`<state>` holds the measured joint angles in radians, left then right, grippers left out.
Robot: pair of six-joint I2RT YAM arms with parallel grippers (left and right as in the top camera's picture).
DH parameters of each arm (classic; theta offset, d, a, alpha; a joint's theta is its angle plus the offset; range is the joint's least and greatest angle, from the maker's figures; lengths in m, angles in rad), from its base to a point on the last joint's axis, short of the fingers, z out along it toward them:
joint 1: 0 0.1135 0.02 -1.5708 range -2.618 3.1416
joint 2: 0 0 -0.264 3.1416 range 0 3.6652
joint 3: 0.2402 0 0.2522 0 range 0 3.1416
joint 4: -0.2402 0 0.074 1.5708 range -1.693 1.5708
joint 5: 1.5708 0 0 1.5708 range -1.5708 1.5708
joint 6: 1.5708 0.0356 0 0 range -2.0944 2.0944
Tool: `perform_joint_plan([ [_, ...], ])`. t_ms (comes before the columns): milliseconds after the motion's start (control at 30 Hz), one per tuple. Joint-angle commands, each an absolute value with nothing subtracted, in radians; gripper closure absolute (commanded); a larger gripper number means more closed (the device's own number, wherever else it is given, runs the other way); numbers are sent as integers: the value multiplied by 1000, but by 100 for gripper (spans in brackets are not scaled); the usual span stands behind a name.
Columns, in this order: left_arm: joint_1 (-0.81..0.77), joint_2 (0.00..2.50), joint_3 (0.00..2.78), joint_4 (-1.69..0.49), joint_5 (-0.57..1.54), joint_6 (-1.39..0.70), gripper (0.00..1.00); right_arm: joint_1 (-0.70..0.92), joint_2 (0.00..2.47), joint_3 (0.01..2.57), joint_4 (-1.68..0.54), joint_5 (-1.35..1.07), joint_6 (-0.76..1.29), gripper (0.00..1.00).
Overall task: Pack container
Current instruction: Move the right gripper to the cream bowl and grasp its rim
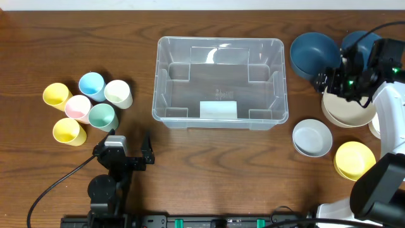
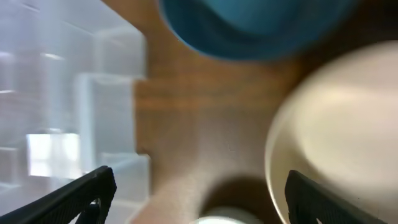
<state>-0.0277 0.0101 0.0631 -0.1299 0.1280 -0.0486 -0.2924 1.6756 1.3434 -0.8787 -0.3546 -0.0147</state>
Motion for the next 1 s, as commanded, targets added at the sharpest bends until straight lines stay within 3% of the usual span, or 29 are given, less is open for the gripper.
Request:
perform_joint_plan([
  [0,-23,4,47,-160,139,-39,2,-275,1661,1359,-902,-224,59,12],
  [667,-23,4,47,-160,139,-39,2,-243,1891,1338,-904,-127,47,20],
  [833,-23,4,47,-160,139,-39,2,-242,1940,1338,-888,-131,47,27],
  [967,-23,4,47,-160,139,-39,2,-242,1942,1339,-876,-131,47,39],
])
